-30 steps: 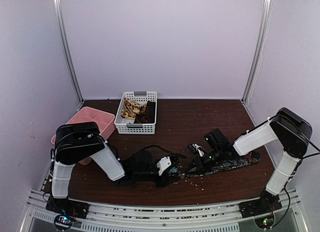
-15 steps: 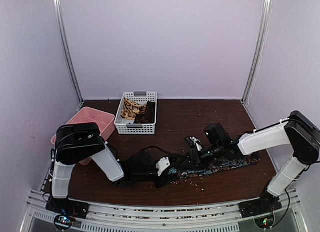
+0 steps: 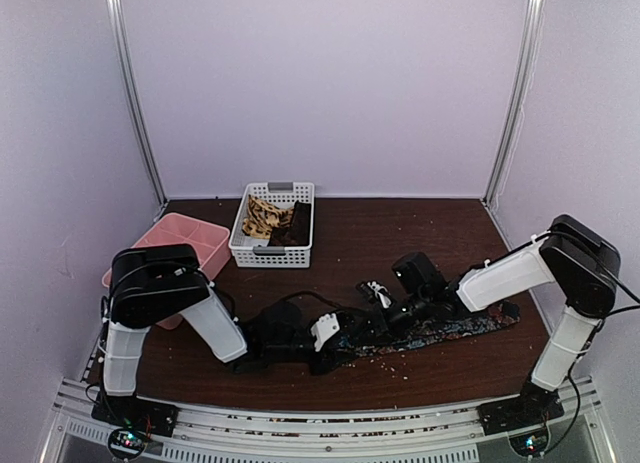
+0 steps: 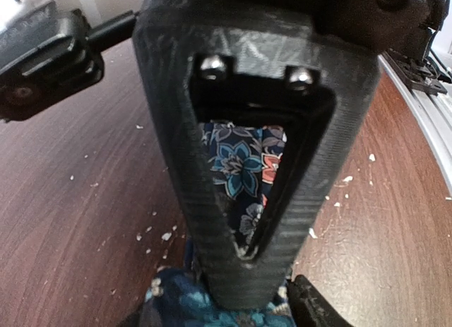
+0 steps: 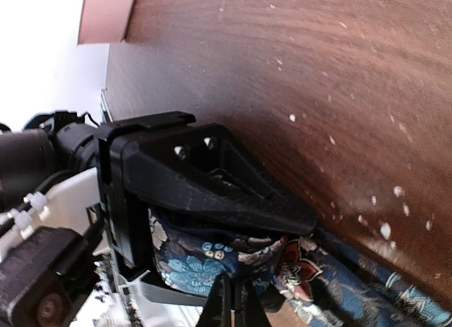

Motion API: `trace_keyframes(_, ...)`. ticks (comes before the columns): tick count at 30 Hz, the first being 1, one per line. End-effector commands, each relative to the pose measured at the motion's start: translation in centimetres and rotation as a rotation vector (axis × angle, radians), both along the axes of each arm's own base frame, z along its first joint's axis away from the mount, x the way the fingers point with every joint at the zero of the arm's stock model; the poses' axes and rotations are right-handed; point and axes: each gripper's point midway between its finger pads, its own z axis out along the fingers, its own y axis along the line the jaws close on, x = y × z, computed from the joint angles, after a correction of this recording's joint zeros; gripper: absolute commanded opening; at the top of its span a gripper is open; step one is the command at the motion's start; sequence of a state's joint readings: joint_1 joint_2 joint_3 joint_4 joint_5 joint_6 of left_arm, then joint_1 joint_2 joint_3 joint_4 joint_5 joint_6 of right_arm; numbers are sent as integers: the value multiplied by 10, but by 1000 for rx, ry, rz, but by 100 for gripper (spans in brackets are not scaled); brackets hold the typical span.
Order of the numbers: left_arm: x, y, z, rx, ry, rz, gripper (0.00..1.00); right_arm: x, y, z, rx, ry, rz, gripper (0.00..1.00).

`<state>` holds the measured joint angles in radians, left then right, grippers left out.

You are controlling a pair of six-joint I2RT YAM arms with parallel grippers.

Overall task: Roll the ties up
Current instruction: Roll the tie at the center of the board.

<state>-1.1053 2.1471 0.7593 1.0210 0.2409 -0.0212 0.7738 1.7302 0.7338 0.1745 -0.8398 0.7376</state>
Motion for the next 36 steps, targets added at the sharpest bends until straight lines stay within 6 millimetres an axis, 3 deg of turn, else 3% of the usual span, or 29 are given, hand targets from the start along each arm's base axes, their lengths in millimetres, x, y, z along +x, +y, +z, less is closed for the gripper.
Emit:
trace_keyframes(1, -9, 15, -13, 61, 9, -8, 59, 1, 1, -5, 1, -4, -3, 0)
trace_keyframes(3, -8, 23, -7, 47, -14, 11, 70, 0, -5, -11, -15, 11, -12, 0)
trace_keyframes(6, -6, 34, 3, 26, -62, 43, 76, -3, -13, -22, -40, 27, -23, 0)
trace_keyframes(10, -4, 38, 4, 17, -91, 62, 78, -3, -30, -45, -104, 60, -47, 0)
trace_keyframes(15, 0, 23, 9, -20, -96, 49, 77, 1, -44, -65, -170, 69, -74, 0)
trace_keyframes(22, 8, -4, 17, -68, -117, 29, 71, 2, -43, -65, -172, 69, -68, 0)
trace_keyframes(25, 7, -9, 11, -45, -105, 12, 53, 1, -42, -64, -168, 68, -65, 0)
trace_keyframes(29, -2, 5, 0, -8, -66, 5, 39, 5, -41, -50, -149, 40, -70, 2)
trace_keyframes(33, -10, 27, -13, 85, -11, 20, 33, 17, -40, -9, -117, -75, -86, 32)
trace_keyframes(36, -13, 35, -23, 185, 31, 16, 32, 20, -33, 25, -46, -127, -89, 47)
